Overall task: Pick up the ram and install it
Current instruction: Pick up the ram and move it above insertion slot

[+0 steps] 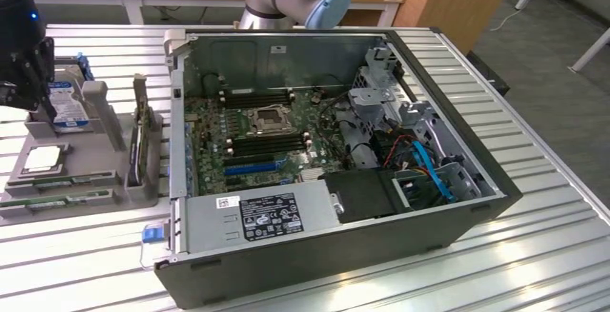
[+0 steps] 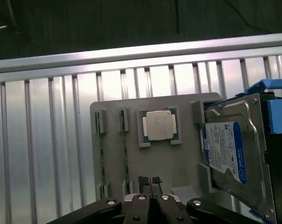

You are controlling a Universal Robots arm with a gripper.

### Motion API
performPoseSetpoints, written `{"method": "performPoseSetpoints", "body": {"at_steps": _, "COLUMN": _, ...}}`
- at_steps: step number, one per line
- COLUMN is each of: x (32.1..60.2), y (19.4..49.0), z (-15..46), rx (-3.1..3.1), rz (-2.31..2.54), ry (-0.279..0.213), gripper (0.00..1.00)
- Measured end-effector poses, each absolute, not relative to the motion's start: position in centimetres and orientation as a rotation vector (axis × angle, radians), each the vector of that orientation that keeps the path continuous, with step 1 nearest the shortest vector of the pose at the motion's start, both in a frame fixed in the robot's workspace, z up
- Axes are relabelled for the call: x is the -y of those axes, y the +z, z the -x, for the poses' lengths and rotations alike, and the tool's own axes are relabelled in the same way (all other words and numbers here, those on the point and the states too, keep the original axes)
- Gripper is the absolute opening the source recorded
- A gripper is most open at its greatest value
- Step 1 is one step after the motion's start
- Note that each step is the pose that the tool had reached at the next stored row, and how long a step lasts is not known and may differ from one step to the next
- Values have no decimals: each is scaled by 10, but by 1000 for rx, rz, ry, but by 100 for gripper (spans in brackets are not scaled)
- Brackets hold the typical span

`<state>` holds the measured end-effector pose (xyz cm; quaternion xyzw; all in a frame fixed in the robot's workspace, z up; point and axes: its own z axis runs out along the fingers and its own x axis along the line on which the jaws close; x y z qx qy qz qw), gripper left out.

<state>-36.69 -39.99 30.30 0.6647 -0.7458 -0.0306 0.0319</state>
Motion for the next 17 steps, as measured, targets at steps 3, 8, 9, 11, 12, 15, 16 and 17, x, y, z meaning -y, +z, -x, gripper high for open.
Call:
{"method": "performPoseSetpoints", "body": {"at_steps": 3, "x": 400, "y": 301, "z": 367, "rx": 2239, "rz": -2108, "ry": -91, "gripper": 10}}
{"method": "performPoseSetpoints", "body": {"at_steps": 8, "x": 400, "y": 299, "z": 367, "rx": 2148, "rz": -2199, "ry": -85, "gripper": 10}}
{"method": "performPoseSetpoints", "body": {"at_steps": 9, "x": 400, "y": 299, "z": 367, "rx": 2148, "rz": -2199, "ry": -85, "gripper": 10}}
{"method": "performPoseSetpoints", "body": {"at_steps": 11, "x": 401, "y": 299, "z": 367, "rx": 2148, "rz": -2199, "ry": -84, "gripper": 10}}
{"method": "performPoseSetpoints", "body": {"at_steps": 12, "x": 403, "y": 299, "z": 367, "rx": 2148, "rz": -2199, "ry": -85, "gripper": 10}}
{"method": "performPoseSetpoints", "body": {"at_steps": 15, "x": 415, "y": 299, "z": 367, "rx": 2148, "rz": -2199, "ry": -84, "gripper": 10}}
{"method": "performPoseSetpoints", "body": {"at_steps": 16, "x": 420, "y": 298, "z": 367, "rx": 2148, "rz": -2199, "ry": -84, "gripper": 10}}
{"method": "performPoseSetpoints", "body": {"at_steps": 17, "x": 424, "y": 298, "z": 367, "rx": 2148, "rz": -2199, "ry": -84, "gripper": 10}}
